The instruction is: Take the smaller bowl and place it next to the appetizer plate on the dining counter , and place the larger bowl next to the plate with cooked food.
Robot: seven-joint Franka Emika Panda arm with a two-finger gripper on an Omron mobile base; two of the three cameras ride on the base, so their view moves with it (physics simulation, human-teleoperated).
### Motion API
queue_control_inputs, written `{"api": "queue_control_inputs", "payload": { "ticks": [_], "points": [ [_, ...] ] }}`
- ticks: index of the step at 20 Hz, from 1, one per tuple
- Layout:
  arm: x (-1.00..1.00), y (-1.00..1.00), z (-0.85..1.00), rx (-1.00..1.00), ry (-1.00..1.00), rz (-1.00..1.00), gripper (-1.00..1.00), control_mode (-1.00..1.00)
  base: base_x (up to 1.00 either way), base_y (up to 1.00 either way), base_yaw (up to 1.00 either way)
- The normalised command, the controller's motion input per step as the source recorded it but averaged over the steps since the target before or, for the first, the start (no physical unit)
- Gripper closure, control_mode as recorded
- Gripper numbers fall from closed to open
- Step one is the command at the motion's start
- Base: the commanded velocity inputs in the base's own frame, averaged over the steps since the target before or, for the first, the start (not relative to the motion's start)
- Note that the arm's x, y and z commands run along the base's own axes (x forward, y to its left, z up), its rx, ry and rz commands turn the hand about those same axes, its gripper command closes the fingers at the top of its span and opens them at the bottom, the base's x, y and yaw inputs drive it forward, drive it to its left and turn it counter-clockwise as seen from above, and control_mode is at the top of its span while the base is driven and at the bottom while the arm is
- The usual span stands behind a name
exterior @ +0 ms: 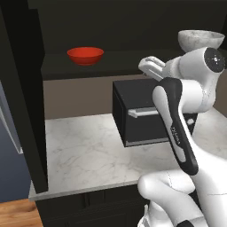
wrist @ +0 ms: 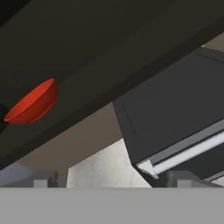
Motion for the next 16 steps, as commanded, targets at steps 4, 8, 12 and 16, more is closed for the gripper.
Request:
{"api": "queue_control_inputs", "payload": {
  "ticks": [4,8,12,16],
  "points": [
    [0.00,0.02,0.28,0.12,-0.10,0.00,-1.00,-1.00,0.00,0.00,0.00],
    [0.06,0.01,0.40,0.04,-0.08,0.00,-1.00,-1.00,0.00,0.00,0.00],
    [0.19,0.12,0.48,0.00,-0.01,0.01,-1.00,-1.00,0.00,0.00,0.00],
    [0.24,0.00,0.52,0.03,0.00,0.06,-1.00,-1.00,0.00,0.00,0.00]
  ]
}}
